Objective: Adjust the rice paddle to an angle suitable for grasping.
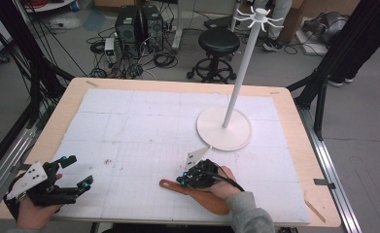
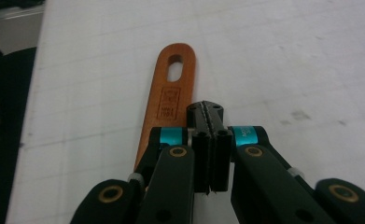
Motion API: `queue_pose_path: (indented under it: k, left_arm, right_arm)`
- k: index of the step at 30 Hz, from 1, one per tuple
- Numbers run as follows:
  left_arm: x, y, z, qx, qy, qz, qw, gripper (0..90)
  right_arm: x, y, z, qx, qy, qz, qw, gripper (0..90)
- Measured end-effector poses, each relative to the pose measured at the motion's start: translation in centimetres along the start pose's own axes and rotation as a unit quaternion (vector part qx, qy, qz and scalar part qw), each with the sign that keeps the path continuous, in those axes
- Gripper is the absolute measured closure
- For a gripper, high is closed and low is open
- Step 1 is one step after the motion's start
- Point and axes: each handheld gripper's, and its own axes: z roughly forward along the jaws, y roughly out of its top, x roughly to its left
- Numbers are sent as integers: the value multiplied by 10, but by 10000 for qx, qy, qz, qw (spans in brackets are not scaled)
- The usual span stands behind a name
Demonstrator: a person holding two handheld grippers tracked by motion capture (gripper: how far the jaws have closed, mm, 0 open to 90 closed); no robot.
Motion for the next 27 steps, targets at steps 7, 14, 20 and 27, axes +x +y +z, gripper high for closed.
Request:
queue_pose_path:
  k: [7, 14, 20, 27]
  left_arm:
    - [0, 0, 0, -4, -9, -10, 10000, 63]
    - [1, 1, 1, -17, -32, -8, 10000, 62]
    - [1, 1, 0, -13, -31, 0, 10000, 63]
    - [0, 1, 3, 7, -65, 10, 10000, 63]
  right_arm:
    - [8, 6, 5, 98, 36, -130, 9999, 899]
    - [11, 9, -4, -247, -34, 38, 9997, 700]
    - [20, 12, -18, -434, -84, 117, 9990, 384]
    - [35, 18, -30, -387, -176, 9, 9991, 1]
